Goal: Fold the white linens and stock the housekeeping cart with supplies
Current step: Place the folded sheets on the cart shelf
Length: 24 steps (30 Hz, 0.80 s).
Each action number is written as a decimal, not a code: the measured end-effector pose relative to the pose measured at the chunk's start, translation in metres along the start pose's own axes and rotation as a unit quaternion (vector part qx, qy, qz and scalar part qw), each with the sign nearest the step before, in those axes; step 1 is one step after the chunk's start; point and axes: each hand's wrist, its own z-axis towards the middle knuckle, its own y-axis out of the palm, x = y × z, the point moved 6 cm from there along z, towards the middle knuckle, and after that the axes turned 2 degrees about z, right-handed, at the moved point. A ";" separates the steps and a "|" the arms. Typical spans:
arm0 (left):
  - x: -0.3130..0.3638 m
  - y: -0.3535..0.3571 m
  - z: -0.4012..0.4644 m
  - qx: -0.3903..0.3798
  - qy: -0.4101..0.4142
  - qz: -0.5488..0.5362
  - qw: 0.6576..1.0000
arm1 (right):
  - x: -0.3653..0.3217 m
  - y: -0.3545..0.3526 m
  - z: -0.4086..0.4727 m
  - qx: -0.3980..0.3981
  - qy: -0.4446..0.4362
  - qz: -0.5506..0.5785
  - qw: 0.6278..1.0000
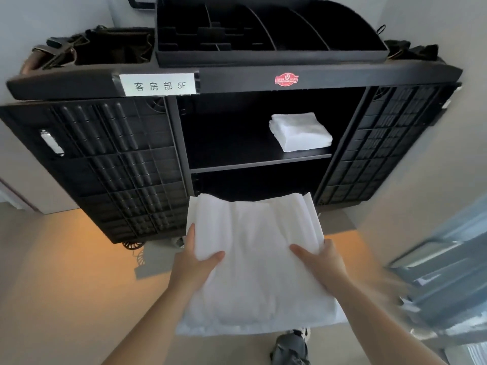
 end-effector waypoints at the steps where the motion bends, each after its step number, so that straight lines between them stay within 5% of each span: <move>1: 0.005 0.012 0.014 -0.001 0.003 0.002 1.000 | 0.000 -0.002 0.019 0.000 0.001 0.001 1.000; 16: 0.081 0.219 0.216 0.045 -0.083 0.033 0.995 | -0.016 -0.062 0.353 -0.054 -0.006 -0.060 0.997; 24: 0.040 0.280 0.293 0.024 -0.123 0.070 0.990 | 0.036 -0.017 0.447 -0.070 0.029 -0.064 0.995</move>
